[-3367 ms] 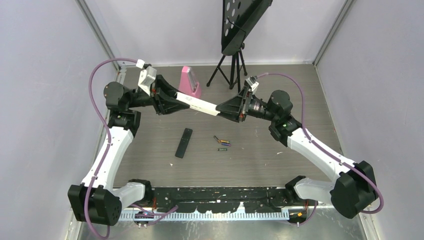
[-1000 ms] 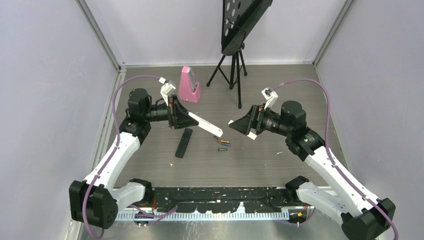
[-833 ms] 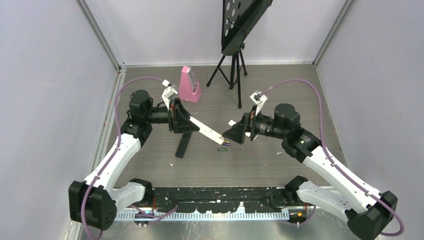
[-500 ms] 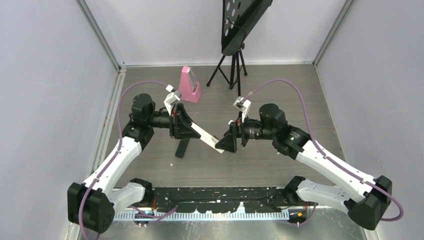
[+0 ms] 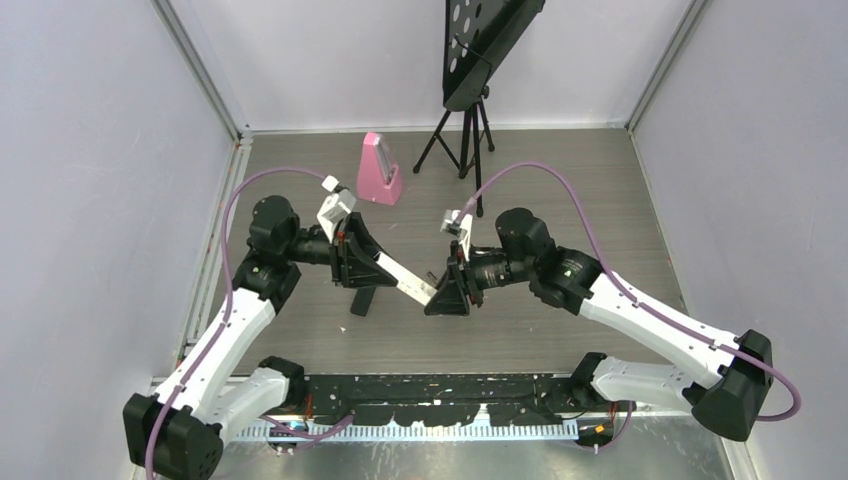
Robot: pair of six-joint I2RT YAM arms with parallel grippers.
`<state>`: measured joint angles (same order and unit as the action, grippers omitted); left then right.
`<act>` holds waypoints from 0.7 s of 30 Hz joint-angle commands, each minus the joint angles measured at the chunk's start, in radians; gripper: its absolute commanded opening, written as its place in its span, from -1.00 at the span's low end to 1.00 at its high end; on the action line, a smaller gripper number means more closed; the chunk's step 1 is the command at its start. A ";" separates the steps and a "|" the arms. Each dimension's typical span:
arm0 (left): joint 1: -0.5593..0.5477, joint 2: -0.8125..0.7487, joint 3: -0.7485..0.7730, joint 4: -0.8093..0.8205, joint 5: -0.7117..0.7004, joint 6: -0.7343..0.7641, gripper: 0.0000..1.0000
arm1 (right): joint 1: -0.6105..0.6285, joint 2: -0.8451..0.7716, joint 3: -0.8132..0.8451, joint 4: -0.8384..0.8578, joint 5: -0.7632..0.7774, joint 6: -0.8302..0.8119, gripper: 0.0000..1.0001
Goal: Load the batteries into the remote control
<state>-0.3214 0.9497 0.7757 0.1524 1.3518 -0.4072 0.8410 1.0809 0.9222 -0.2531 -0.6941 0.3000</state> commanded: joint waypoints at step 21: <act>-0.004 -0.112 -0.100 0.030 -0.935 -0.593 0.84 | 0.193 0.107 0.062 0.303 0.881 -0.076 -0.83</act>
<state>-0.3225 0.8539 0.7055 0.1936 0.6411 -0.8284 1.0401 1.1957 1.0096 -0.1825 -0.1047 0.2008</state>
